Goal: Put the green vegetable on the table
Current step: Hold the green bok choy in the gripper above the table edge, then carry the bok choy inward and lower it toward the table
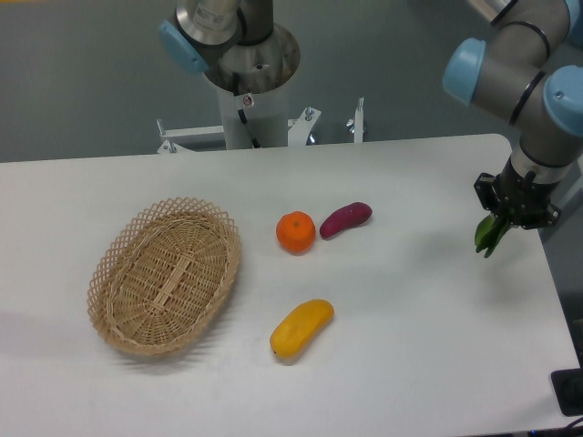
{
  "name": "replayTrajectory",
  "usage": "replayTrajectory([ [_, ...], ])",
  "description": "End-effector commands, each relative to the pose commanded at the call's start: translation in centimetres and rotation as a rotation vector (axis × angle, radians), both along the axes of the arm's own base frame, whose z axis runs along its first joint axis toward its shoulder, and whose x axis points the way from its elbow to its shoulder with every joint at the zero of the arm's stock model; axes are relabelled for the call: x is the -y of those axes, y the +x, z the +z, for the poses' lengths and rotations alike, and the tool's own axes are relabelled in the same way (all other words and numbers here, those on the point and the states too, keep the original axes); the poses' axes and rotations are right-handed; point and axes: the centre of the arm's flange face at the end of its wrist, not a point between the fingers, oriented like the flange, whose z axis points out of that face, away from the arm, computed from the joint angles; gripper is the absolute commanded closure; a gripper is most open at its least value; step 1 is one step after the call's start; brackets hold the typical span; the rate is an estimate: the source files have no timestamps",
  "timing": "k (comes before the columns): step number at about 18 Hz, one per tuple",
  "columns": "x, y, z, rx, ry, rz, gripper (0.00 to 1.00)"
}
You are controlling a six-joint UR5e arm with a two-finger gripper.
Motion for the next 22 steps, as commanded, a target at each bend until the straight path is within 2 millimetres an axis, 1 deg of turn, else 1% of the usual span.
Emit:
replayTrajectory([
  [2, 0.1, 1.0, -0.1, 0.009, -0.003, -0.002, 0.82],
  [3, -0.2, 1.4, -0.3, 0.013, -0.004, -0.009, 0.82],
  [5, -0.9, 2.6, 0.1, 0.013, -0.006, -0.024, 0.82],
  [7, -0.7, 3.6, 0.0, 0.020, -0.007, -0.028, 0.82],
  [9, -0.9, 5.2, -0.6, 0.037, -0.010, -0.037, 0.82],
  [11, -1.9, 7.2, -1.3, 0.040, -0.013, -0.046, 0.82],
  [13, -3.1, 8.6, -2.3, 0.026, -0.009, -0.006, 0.82],
  [15, -5.3, 10.6, -3.2, 0.009, -0.002, 0.047, 0.82],
  [18, -7.1, 13.5, -4.9, 0.003, 0.005, 0.064, 0.82],
  [21, -8.9, 15.4, -6.3, -0.068, 0.053, 0.093, 0.81],
  [22, -9.5, 15.8, -6.5, -0.080, 0.065, 0.108, 0.81],
])
